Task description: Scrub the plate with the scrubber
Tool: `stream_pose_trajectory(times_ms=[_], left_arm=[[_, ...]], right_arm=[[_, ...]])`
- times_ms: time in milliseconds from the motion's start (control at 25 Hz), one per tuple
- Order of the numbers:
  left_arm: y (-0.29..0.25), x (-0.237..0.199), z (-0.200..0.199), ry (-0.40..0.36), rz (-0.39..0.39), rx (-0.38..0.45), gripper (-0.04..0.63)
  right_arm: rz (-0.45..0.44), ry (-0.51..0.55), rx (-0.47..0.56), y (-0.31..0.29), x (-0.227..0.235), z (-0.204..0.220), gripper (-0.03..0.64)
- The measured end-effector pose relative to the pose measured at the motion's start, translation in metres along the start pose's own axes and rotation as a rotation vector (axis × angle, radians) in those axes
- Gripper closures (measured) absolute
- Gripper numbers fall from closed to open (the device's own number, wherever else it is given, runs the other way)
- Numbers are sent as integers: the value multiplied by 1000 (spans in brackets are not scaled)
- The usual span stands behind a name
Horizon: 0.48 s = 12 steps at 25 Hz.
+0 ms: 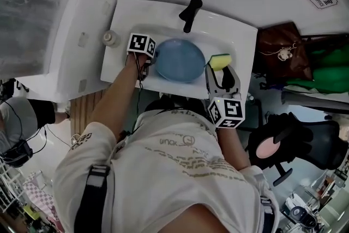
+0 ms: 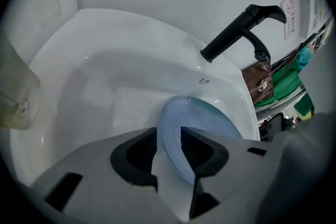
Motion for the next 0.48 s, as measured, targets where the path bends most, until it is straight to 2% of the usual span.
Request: stream_pose_trajectory(times_ms=[240,480], left_arm=[[-23,-19,5,-20,-38,-108,449],[-37,-27,11,85,-34,-145,448]], right_arm=[[56,2,6,13,10,-1,399],[99,-2,9,22,21,1,399]])
Point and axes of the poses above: the fingertips, and each gripper's own axes: y backward along the fingers, x to its right, z out of its underside, the point moved 1 cm from there along y, backward along the fingers, and after that the axes turned 10 degrees about x, right-handed, at the moved point
